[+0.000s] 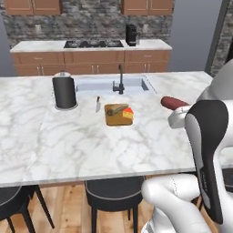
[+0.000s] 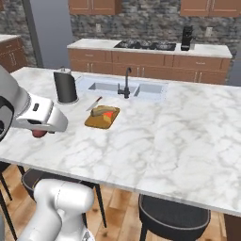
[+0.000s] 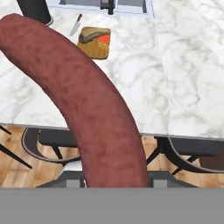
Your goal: Retrieve the sausage and cheese from the fridge and place them on the cutting board on the counter.
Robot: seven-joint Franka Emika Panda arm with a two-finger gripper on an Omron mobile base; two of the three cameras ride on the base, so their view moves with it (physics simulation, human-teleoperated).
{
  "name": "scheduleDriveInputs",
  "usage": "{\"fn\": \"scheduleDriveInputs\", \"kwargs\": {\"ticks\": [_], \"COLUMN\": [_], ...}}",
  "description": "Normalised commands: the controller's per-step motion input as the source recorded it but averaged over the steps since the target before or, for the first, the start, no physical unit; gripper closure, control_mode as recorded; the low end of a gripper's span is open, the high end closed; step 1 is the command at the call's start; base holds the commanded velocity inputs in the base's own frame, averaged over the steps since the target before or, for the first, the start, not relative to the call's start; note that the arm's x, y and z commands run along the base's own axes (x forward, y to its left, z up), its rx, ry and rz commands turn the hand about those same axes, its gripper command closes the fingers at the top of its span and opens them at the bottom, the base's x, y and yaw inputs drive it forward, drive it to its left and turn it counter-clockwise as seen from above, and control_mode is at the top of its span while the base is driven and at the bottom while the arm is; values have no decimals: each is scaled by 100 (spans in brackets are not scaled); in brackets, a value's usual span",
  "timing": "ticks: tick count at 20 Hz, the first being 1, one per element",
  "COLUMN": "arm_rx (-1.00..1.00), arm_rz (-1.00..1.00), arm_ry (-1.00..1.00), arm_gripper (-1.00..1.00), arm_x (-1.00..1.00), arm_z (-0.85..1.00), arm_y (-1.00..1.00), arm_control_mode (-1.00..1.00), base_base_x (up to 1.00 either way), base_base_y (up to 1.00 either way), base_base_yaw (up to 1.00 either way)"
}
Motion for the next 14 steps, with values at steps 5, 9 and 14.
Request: {"fn": "scheduleDriveInputs", "kwargs": {"ticks": [5, 9, 14], "arm_rx": [0, 0, -2], "arm_rz": [0, 0, 0], "arm_ry": [0, 0, 0], "arm_gripper": [100, 100, 100], "arm_x": [0, 0, 0], "arm_z": [0, 0, -5], "arm_y": [0, 0, 0], "arm_control_mode": [100, 100, -100], "base_base_x": [69, 23, 3], "base_base_y": [55, 34, 7], "base_base_yaw": [-18, -23, -5]}}
